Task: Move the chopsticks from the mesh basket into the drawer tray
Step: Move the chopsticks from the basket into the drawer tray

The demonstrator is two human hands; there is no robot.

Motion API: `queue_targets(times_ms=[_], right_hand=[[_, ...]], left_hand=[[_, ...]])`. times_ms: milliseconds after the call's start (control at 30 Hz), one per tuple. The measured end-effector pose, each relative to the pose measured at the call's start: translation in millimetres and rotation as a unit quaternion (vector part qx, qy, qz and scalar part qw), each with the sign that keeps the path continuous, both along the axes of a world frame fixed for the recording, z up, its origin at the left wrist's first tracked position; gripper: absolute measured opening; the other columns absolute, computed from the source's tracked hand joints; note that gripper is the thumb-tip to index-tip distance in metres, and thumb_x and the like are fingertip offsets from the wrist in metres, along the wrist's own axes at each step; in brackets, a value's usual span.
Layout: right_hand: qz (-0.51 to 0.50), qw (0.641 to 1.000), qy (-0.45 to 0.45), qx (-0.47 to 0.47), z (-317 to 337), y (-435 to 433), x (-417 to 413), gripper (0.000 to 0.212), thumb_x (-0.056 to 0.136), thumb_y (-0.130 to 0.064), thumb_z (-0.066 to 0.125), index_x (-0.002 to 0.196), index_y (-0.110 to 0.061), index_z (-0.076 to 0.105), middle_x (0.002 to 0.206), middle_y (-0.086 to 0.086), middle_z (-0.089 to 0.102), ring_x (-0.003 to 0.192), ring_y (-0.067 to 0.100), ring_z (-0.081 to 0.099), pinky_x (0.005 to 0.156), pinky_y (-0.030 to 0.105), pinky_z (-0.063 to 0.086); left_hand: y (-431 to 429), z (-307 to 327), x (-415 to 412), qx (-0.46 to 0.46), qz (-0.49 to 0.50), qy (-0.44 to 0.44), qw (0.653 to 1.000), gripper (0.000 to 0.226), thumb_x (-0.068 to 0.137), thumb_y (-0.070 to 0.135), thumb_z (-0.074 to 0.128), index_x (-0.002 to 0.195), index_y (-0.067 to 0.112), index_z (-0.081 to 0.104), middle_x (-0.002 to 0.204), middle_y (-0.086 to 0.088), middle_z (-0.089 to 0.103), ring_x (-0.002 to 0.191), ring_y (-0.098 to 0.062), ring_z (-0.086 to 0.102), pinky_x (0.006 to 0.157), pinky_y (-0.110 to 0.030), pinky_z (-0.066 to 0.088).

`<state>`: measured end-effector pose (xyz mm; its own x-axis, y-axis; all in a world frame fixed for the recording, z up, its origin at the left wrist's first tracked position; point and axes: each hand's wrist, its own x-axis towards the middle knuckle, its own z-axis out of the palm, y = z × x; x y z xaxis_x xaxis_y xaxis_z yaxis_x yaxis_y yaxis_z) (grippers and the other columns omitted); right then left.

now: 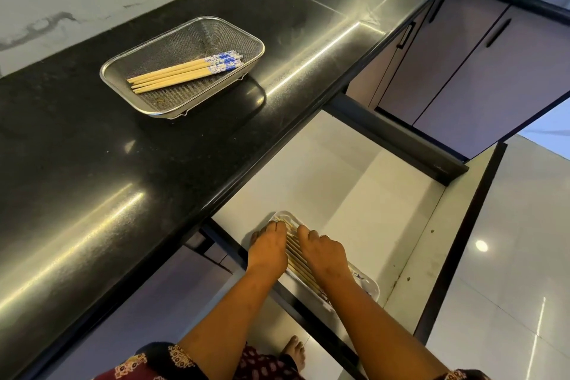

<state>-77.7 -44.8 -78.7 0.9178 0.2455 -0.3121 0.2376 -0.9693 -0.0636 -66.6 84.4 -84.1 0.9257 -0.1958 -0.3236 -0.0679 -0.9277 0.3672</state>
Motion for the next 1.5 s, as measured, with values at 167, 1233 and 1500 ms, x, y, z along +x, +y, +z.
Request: queue_targets(times_ms=[167,1233,1500], right_hand=[[0.003,1.000,-0.011,0.017,1.5,-0.7,2.0,0.028,0.099,-0.021,0.040,0.124,-0.008,0.038,0.114,0.013,0.058,0.095,0.029,0.063,0.072,0.037,0.053],[-0.043,0.996,-0.014,0.078,-6.4,5.0,12.3,0.028,0.097,-0.022,0.045,0.125,-0.018,0.043,0.118,0.007,0.060,0.102,0.027,0.058,0.072,0.036,0.050],[-0.004,0.999,0.041,0.009,-15.8,-4.5,-15.2,0.027,0.094,-0.007,0.046,0.122,-0.006,0.044,0.121,0.016,0.057,0.106,0.033,0.059,0.081,0.041,0.052]], left_hand=[[-0.9,-2.6,-4.1,-0.021,0.022,-0.046,0.998,0.056,0.082,0.003,0.048,0.134,0.008,0.027,0.132,-0.009,0.045,0.117,-0.019,0.049,0.098,-0.026,0.044],[-9.5,5.7,11.8,0.149,-0.006,-0.020,0.989,0.017,0.090,0.011,0.048,0.097,0.017,0.062,0.098,-0.004,0.070,0.091,-0.022,0.066,0.105,-0.037,0.032],[-7.8,-4.8,2.5,0.149,-0.024,-0.036,0.988,0.028,0.087,0.016,0.050,0.115,0.016,0.053,0.116,-0.005,0.064,0.109,-0.023,0.059,0.110,-0.045,0.025]])
